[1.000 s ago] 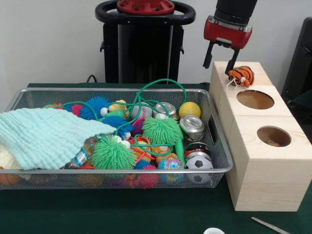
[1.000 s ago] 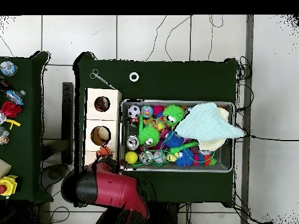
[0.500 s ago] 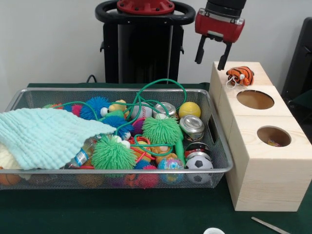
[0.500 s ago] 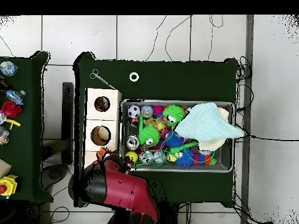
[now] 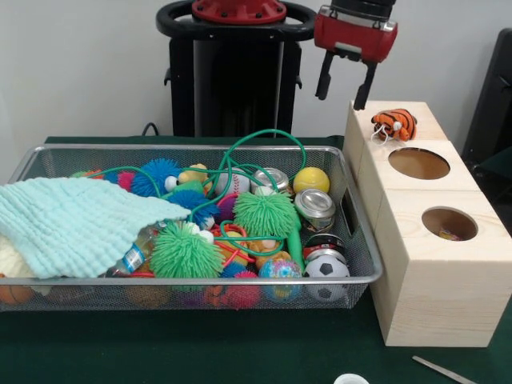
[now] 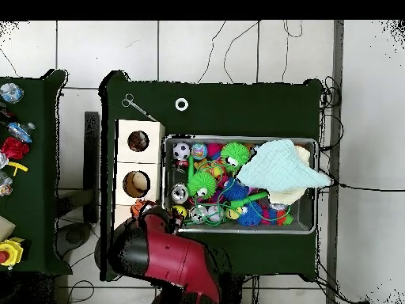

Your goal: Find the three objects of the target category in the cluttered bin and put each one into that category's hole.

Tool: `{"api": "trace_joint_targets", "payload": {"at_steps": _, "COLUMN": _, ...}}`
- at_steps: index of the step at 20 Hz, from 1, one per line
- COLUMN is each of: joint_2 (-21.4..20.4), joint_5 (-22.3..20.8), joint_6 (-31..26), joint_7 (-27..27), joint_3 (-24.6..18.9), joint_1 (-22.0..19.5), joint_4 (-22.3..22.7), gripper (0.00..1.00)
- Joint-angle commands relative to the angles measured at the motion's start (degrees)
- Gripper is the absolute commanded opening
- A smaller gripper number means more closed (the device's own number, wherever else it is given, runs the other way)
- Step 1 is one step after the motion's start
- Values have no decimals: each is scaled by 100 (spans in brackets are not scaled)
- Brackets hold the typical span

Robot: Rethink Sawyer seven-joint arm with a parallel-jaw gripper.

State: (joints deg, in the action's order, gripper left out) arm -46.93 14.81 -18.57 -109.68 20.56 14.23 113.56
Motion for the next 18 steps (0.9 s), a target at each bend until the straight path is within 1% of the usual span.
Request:
{"api": "trace_joint_targets", "payload": {"at_steps": 1, "joint_2": 126, "joint_5": 262, "joint_6": -942, "joint_7": -1411, "joint_3": -159, "joint_1": 240, "joint_4": -560, "gripper": 100}}
{"api": "trace_joint_targets", "payload": {"at_steps": 5, "joint_2": 349, "joint_5": 380, "joint_6": -1091, "joint_7": -1634, "joint_3": -113, "joint_1": 385, "joint_4": -862, "gripper": 100}}
{"api": "trace_joint_targets", "payload": {"at_steps": 9, "joint_2": 617, "joint_5": 505, "joint_6": -928, "joint_7": -1706, "joint_3": -135, "joint_1": 436, "joint_4": -1016, "gripper": 100}}
{"api": "trace_joint_targets", "payload": {"at_steps": 13, "joint_2": 732, "joint_5": 642, "joint_6": -721, "joint_7": -1657, "joint_3": -207, "joint_1": 412, "joint_4": -971, "gripper": 100}}
{"api": "trace_joint_targets", "payload": {"at_steps": 18, "joint_2": 826, "joint_5": 741, "joint_6": -371, "joint_7": -1506, "joint_3": -278, "joint_1": 307, "joint_4": -747, "gripper": 100}}
